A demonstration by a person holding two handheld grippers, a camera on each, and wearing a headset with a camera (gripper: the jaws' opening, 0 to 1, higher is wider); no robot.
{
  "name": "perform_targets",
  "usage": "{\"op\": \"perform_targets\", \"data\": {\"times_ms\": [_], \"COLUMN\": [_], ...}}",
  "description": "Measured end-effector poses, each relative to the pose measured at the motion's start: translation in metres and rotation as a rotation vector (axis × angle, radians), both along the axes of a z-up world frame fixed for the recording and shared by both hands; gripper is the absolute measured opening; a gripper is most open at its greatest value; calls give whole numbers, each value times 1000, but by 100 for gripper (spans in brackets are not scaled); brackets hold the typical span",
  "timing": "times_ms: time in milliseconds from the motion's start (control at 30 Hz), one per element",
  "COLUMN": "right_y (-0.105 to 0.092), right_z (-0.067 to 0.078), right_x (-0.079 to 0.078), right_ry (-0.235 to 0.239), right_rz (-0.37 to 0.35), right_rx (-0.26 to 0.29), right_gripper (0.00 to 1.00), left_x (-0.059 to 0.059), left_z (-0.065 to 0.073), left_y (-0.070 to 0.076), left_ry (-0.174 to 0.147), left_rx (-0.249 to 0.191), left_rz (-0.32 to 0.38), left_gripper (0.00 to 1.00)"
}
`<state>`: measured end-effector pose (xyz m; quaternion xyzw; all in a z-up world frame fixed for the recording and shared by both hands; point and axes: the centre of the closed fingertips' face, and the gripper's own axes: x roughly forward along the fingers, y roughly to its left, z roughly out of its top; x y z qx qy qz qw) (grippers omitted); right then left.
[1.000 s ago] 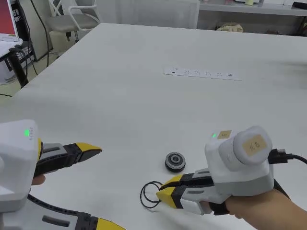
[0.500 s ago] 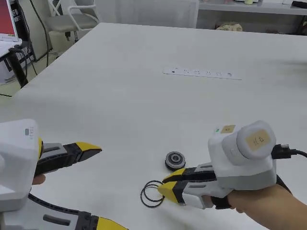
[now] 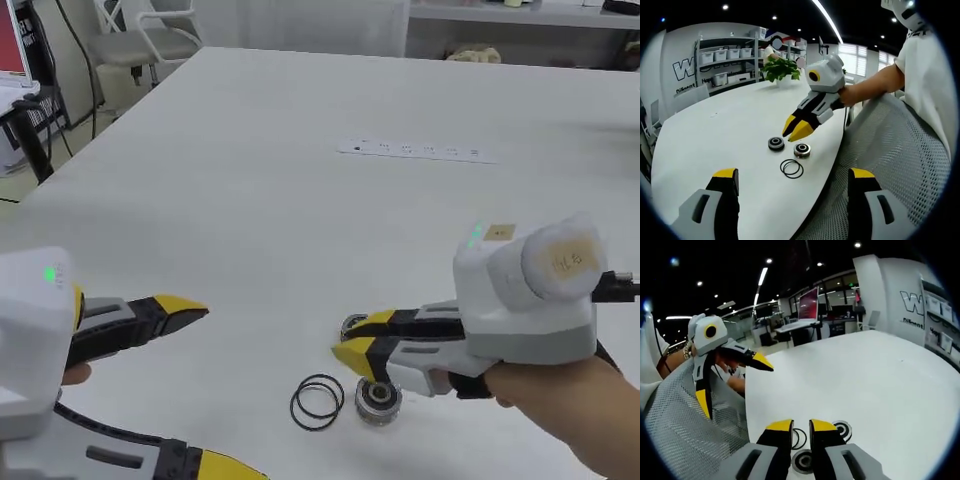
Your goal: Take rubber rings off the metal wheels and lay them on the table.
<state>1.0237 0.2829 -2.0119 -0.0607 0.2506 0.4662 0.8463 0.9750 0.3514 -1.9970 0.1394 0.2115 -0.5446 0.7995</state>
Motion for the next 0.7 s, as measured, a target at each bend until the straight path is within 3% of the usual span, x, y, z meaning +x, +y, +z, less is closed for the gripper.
{"op": "perform_targets", "data": {"times_ms": [100,133,300,433,700], "right_y": [-1,-3,-18,-22,-22], "right_z": [19,23,44,56,69], "right_x": [12,15,36,46,61], "right_ry": [13,4,-66,-107,-148], "right_rz": [-60,-64,-105,-98,-83], "right_rx": [99,102,92,75,61], "right_gripper": [10,10,11,10,14], "left_x": [-1,-1,-4,-5,-4], "left_z": [0,0,1,0,4], "left_y": [-1,-1,-3,-4,-4], "left_ry": [6,8,17,16,2], "left_rx": [-5,-9,-20,-11,-14], "left_rz": [-3,-6,-17,-34,-37], "left_gripper": [88,88,88,88,89]}}
